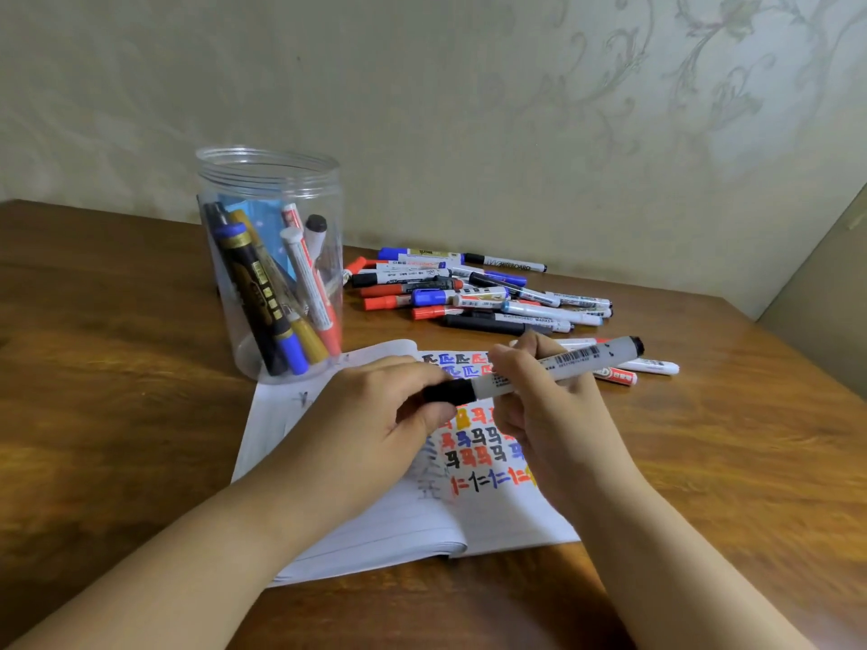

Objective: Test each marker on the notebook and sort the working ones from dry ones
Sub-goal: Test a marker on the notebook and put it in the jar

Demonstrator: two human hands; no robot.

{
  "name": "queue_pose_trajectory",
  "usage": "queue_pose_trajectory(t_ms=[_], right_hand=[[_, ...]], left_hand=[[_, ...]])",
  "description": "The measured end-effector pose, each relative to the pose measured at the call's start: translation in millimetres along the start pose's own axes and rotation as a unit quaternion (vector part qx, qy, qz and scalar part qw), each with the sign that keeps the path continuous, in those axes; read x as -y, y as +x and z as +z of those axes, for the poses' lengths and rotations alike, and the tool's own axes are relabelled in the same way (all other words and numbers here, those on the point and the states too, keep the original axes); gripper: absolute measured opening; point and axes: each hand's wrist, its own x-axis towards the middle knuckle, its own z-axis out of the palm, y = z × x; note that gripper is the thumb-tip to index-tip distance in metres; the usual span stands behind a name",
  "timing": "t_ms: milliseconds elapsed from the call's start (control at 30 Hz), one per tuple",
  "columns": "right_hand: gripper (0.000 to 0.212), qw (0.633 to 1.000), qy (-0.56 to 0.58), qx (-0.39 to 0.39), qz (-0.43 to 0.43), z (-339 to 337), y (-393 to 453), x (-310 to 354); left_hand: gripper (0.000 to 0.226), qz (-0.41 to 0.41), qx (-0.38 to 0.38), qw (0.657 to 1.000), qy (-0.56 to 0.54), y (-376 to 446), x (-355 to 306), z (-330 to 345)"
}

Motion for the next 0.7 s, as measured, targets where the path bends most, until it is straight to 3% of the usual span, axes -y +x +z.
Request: queue_pose_trajectory(t_ms=[200,400,500,600,700], right_hand=[[0.037,0.997,0.067,-0.005,0.028,5.2,-2.5,-6.3],[0.036,0.997,0.06,-0.013,0.047,5.2,-0.3,-10.6],[0.031,0.999,0.016,-0.012,0.044,5.1,0.7,-4.6],[0.027,0.994,0.073,-0.074,0.023,1.9,6.9,3.0],[0.017,0.992,0.099,-0.075,-0.002,7.5,15.4,13.3]], left_hand=[[0.017,0.025,0.008,1.0,0.015,-2.8,-0.3,0.3],[0.015,0.004,-0.001,1.0,0.005,-1.3,1.0,3.0],[0.017,-0.005,-0.03,0.999,0.016,2.9,4.6,-1.0],[0.015,-0.024,-0.067,0.997,0.03,7.4,10.5,-12.8],[0.02,-0.032,-0.126,0.991,0.035,10.2,14.2,-22.9]])
